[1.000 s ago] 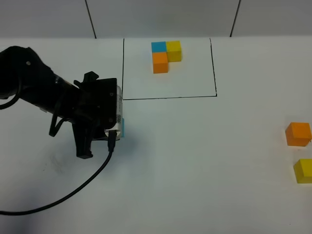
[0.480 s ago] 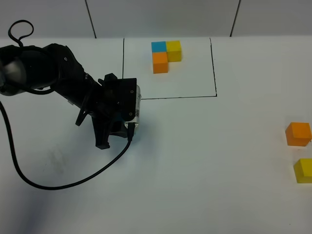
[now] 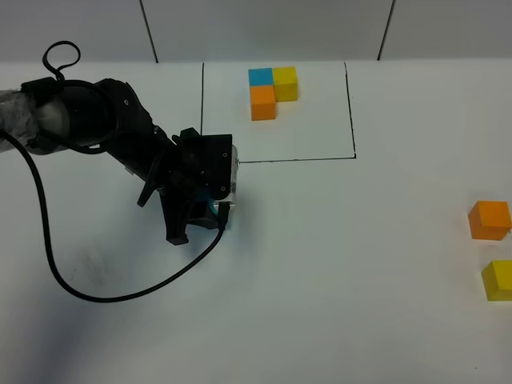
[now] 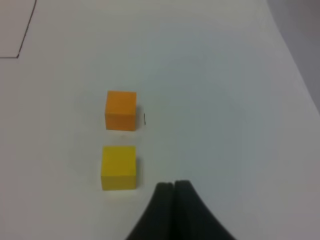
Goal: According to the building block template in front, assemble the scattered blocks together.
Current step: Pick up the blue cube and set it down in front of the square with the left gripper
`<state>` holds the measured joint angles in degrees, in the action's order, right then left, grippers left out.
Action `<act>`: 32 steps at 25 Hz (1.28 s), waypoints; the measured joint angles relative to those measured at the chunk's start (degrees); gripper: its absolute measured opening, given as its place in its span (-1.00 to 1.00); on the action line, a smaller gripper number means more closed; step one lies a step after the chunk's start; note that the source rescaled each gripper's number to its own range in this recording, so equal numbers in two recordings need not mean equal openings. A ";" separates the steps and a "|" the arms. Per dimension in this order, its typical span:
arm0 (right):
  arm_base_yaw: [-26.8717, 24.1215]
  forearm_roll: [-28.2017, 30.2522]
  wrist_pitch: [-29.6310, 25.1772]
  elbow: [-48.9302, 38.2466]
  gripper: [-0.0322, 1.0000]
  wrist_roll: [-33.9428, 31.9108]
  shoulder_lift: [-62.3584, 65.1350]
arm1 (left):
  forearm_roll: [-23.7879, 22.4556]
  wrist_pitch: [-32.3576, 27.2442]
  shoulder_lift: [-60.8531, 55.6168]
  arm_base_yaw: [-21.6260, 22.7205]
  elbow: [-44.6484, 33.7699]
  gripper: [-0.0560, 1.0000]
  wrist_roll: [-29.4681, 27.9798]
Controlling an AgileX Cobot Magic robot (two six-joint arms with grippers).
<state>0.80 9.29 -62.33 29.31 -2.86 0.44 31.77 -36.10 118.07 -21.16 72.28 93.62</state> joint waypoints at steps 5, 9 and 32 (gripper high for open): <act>0.00 0.00 0.00 0.00 -0.94 0.00 0.00 | 0.06 0.91 0.37 -1.04 0.90 0.09 0.00; 0.00 0.00 0.00 0.00 -0.94 0.00 0.00 | 0.67 1.70 0.37 -2.14 1.88 0.09 0.00; 0.00 0.00 0.00 0.00 -0.94 0.00 0.00 | 4.49 5.80 4.36 -3.39 2.29 0.09 0.00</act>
<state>0.80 9.29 -62.33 29.31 -2.86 0.44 36.26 -30.30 122.43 -24.55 74.57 93.62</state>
